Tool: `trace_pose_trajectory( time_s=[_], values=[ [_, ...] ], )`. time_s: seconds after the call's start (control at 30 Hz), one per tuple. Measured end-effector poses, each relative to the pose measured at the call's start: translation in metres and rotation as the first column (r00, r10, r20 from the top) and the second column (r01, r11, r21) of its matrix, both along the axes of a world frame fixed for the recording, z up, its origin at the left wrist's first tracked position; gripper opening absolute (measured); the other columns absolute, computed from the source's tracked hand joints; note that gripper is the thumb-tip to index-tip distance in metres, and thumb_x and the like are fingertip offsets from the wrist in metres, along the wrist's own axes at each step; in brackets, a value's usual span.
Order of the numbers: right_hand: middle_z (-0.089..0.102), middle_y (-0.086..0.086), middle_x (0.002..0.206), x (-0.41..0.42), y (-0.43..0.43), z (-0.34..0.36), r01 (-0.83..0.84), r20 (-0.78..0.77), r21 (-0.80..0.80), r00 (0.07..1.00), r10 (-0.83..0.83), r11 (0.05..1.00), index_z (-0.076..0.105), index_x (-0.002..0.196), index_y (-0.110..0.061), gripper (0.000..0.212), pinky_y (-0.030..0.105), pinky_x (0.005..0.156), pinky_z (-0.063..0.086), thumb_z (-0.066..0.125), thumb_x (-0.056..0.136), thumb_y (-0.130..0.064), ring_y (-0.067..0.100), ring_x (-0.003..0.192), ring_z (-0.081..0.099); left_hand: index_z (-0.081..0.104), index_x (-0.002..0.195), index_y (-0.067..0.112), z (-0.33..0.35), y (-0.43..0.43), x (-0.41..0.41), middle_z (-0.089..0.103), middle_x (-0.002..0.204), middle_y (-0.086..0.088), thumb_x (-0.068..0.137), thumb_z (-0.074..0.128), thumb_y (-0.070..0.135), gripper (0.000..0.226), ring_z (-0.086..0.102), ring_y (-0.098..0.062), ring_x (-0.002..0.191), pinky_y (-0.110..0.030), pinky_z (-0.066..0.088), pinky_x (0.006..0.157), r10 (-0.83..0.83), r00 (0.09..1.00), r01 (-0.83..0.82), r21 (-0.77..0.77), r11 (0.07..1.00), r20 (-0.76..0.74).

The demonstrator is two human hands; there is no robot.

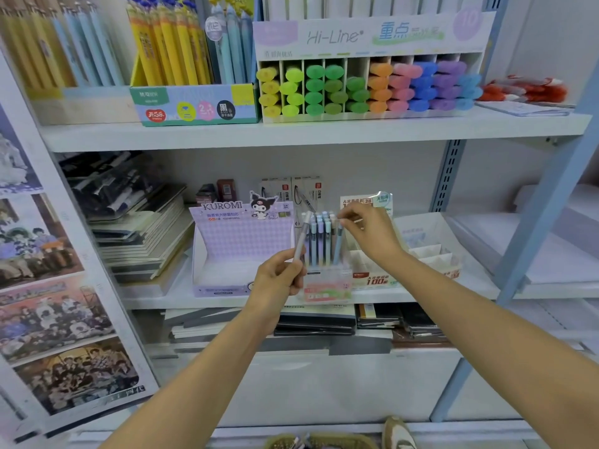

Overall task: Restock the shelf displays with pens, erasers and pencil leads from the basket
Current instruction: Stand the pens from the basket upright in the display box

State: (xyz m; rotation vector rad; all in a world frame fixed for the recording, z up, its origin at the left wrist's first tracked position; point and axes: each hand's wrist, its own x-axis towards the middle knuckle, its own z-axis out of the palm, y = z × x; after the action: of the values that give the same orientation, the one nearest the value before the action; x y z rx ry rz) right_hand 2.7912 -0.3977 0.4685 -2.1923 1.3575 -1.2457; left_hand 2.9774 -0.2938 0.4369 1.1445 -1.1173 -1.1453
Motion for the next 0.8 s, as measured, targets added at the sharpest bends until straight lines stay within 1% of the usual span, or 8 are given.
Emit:
trace_pose_trajectory(
  time_s=[0.13, 0.23, 0.33, 0.4, 0.47, 0.63, 0.73, 0.8],
  values=[
    [0.055, 0.005, 0.113, 0.006, -0.001, -0.010, 0.065, -0.088, -0.022, 0.994, -0.066, 0.998, 0.071, 0.110, -0.011, 0.021, 0.018, 0.091, 0.035, 0.063, 0.091, -0.012, 0.016, 0.107, 0.050, 0.057, 0.116, 0.008, 0.003, 0.004, 0.006, 0.065, 0.069, 0.001, 0.098, 0.048, 0.004, 0.020, 0.051, -0.009, 0.055, -0.021, 0.045, 0.056, 0.008, 1.000, -0.007, 0.021, 1.000, -0.022],
    [0.052, 0.004, 0.119, 0.011, 0.005, -0.005, 0.077, -0.088, -0.010, 0.993, -0.078, 0.997, 0.066, 0.121, -0.014, 0.027, 0.020, 0.096, 0.035, 0.059, 0.095, -0.019, 0.013, 0.109, 0.048, 0.056, 0.110, 0.008, 0.005, 0.009, 0.010, 0.067, 0.073, -0.002, 0.098, 0.048, 0.005, 0.015, 0.052, -0.010, 0.056, -0.022, 0.045, 0.056, 0.018, 1.000, -0.018, 0.018, 1.000, -0.012],
    [0.059, 0.001, 0.118, 0.019, 0.023, 0.010, -0.091, 0.143, 0.092, 0.987, 0.078, 0.992, 0.060, 0.127, -0.016, 0.032, 0.021, 0.085, 0.050, 0.057, 0.096, -0.024, 0.008, 0.093, 0.058, 0.058, 0.108, 0.008, 0.007, 0.013, 0.009, 0.065, 0.074, -0.003, 0.098, 0.050, 0.006, 0.012, 0.053, -0.010, 0.056, -0.022, 0.047, 0.055, 0.023, 0.999, -0.022, 0.013, 1.000, -0.027],
    [0.067, 0.006, 0.112, 0.026, 0.036, 0.018, -0.316, 0.345, 0.238, 0.911, 0.224, 0.919, 0.057, 0.129, -0.012, 0.035, 0.024, 0.078, 0.056, 0.058, 0.094, -0.022, 0.015, 0.089, 0.066, 0.059, 0.106, 0.009, 0.008, 0.015, 0.006, 0.064, 0.074, -0.003, 0.098, 0.052, 0.006, 0.012, 0.054, -0.010, 0.056, -0.021, 0.049, 0.056, 0.025, 0.999, -0.025, 0.008, 1.000, -0.028],
    [0.071, 0.013, 0.103, 0.030, 0.046, 0.023, -0.437, 0.469, 0.299, 0.842, 0.267, 0.848, 0.058, 0.124, -0.006, 0.033, 0.027, 0.075, 0.058, 0.061, 0.092, -0.015, 0.023, 0.086, 0.069, 0.059, 0.107, 0.008, 0.009, 0.018, 0.002, 0.065, 0.074, -0.003, 0.096, 0.056, 0.005, 0.012, 0.054, -0.012, 0.058, -0.021, 0.050, 0.058, 0.024, 0.999, -0.024, -0.010, 1.000, -0.029],
    [0.072, 0.018, 0.097, 0.027, 0.060, 0.024, -0.496, 0.592, 0.271, 0.762, 0.263, 0.825, 0.062, 0.115, 0.000, 0.024, 0.028, 0.073, 0.058, 0.059, 0.093, -0.008, 0.025, 0.082, 0.069, 0.061, 0.105, 0.003, 0.013, 0.025, -0.003, 0.065, 0.074, -0.008, 0.089, 0.065, 0.003, 0.016, 0.059, -0.014, 0.058, -0.022, 0.052, 0.057, 0.070, 0.998, -0.070, -0.070, 0.995, -0.009],
    [0.072, 0.015, 0.093, 0.025, 0.064, 0.022, -0.503, 0.594, 0.264, 0.757, 0.272, 0.823, 0.063, 0.113, 0.000, 0.021, 0.026, 0.070, 0.058, 0.058, 0.094, -0.007, 0.022, 0.078, 0.069, 0.061, 0.102, 0.001, 0.013, 0.029, -0.002, 0.065, 0.076, -0.013, 0.088, 0.066, 0.002, 0.015, 0.062, -0.015, 0.059, -0.020, 0.052, 0.057, 0.059, 0.998, -0.057, -0.090, 0.994, 0.021],
    [0.071, 0.014, 0.090, 0.023, 0.064, 0.023, -0.462, 0.600, 0.252, 0.764, 0.237, 0.850, 0.063, 0.110, 0.000, 0.019, 0.025, 0.069, 0.058, 0.057, 0.093, -0.006, 0.020, 0.076, 0.069, 0.062, 0.100, 0.006, 0.011, 0.030, -0.001, 0.066, 0.083, -0.013, 0.089, 0.066, 0.005, 0.011, 0.064, -0.017, 0.067, -0.024, 0.055, 0.064, 0.066, 0.994, -0.056, -0.102, 0.993, 0.090]
  ],
)
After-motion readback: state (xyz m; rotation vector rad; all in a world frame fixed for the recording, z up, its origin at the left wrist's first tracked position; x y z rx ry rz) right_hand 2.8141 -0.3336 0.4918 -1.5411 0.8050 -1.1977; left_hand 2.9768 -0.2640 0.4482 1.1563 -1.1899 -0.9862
